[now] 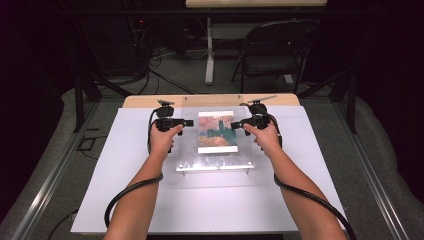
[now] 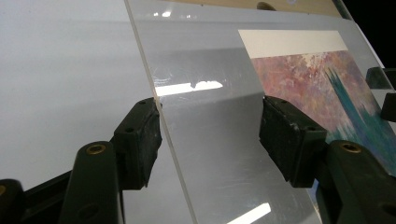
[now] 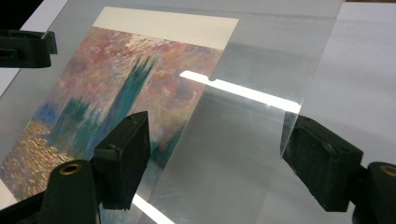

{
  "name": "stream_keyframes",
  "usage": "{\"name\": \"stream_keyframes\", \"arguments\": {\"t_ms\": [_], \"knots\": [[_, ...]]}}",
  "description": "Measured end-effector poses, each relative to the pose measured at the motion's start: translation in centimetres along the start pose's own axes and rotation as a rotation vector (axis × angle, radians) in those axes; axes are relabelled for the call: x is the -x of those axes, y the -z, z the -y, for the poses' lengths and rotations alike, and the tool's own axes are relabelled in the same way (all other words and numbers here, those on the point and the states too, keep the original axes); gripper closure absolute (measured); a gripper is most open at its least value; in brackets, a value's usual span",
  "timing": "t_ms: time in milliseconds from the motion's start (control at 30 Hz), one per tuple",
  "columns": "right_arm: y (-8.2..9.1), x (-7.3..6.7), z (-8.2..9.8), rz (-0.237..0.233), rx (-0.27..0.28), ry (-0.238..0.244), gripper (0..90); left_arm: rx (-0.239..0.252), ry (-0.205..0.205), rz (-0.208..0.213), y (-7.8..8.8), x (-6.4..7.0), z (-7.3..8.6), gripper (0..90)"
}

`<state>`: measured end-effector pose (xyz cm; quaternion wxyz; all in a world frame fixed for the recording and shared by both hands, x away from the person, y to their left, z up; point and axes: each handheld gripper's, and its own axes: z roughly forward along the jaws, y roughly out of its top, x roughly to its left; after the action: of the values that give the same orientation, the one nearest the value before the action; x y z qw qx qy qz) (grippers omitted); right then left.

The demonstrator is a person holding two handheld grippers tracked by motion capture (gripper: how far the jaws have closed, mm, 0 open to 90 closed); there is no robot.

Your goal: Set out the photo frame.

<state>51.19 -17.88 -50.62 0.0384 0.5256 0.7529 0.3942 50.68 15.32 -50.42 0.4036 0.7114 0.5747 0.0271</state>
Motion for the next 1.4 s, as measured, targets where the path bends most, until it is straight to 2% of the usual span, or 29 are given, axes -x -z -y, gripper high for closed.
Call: {"name": "stream_keyframes", "arguments": {"t_ms": [133, 267, 467, 633, 867, 1067, 1400], "knots": [[0.8, -0.4, 0.1, 0.008, 0.012, 0.020, 25.5, 0.008, -0.014, 0.004, 0.7, 0.4, -0.1, 41.4], [1.9, -0.5, 0.3, 0.001, 0.035, 0.037, 30.0, 0.021, -0.027, 0.011, 1.4, 0.7, -0.1, 44.6], [2.8, -1.4, 0.2, 0.019, 0.043, 0.072, 30.9, 0.031, -0.053, 0.018, 2.5, 1.1, -0.1, 46.9], [3.5, -1.6, 0.2, 0.016, 0.047, 0.086, 33.3, 0.047, -0.067, 0.024, 3.2, 1.4, 0.1, 48.6], [4.7, -2.4, 0.4, 0.031, 0.055, 0.132, 34.3, 0.073, -0.078, 0.025, 4.2, 2.0, 0.4, 51.1], [5.5, -3.1, 0.5, 0.047, 0.054, 0.165, 34.9, 0.075, -0.110, 0.015, 5.2, 2.5, 0.5, 51.7], [6.4, -3.6, 0.8, 0.050, 0.073, 0.197, 37.9, 0.093, -0.137, 0.013, 6.3, 3.1, 0.9, 53.5]]}}
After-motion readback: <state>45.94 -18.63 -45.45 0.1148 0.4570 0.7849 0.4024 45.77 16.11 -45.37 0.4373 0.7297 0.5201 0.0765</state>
